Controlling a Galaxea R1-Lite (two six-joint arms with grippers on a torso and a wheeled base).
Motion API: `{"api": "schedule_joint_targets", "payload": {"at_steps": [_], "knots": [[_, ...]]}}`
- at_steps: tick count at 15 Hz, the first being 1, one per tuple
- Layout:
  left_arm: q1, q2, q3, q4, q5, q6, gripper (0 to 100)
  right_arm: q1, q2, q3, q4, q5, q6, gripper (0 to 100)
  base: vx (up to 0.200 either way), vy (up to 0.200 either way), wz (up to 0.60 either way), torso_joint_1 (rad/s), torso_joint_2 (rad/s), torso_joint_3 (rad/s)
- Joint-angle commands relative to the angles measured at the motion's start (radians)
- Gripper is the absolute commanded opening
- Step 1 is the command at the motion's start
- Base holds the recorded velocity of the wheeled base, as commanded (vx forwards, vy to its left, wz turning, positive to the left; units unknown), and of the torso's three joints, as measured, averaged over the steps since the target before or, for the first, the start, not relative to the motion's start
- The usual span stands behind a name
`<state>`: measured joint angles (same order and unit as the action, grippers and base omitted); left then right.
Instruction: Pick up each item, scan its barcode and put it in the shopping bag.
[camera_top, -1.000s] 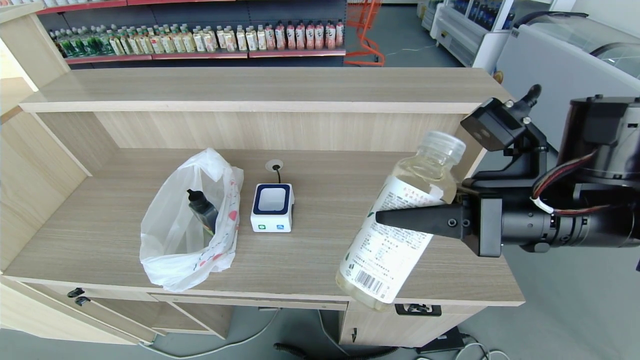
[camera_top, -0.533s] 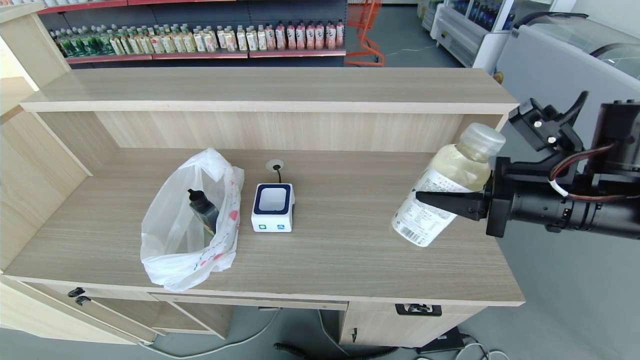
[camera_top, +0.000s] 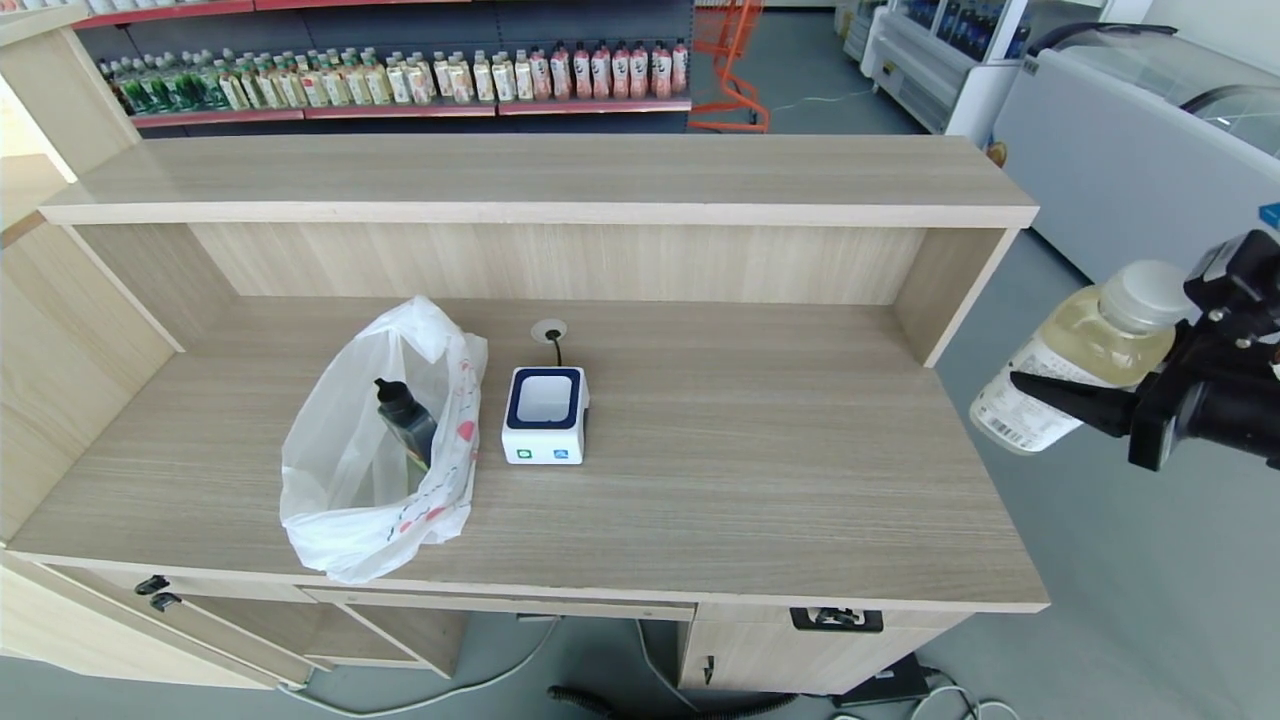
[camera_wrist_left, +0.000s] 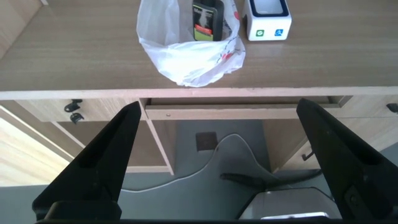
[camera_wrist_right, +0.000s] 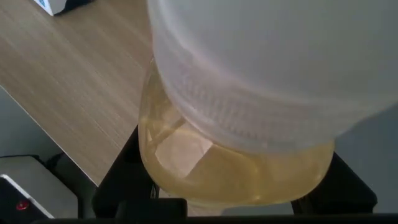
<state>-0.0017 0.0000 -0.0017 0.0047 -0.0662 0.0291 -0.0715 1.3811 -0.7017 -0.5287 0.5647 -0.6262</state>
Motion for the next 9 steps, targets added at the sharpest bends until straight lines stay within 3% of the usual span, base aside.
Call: {"api": "schedule_joint_targets", "payload": {"at_steps": [1,6,9], "knots": [[0.0,0.0,0.0,0.0,0.0,0.002,100,-0.017,-0.013,0.008,-0.005,-0.002,-0.029,0,0.0,0.0,0.0,0.0,0.0,0.0],[0.0,0.002,0.0,0.0,0.0,0.002,100,-0.017,-0.017,0.034,-0.005,0.0,-0.086,0,0.0,0.0,0.0,0.0,0.0,0.0],[0.0,0.002,0.0,0.0,0.0,0.002,100,-0.014,-0.013,0.033,-0.005,0.004,-0.083,0,0.0,0.2,0.0,-0.001,0.0,0.001]]}}
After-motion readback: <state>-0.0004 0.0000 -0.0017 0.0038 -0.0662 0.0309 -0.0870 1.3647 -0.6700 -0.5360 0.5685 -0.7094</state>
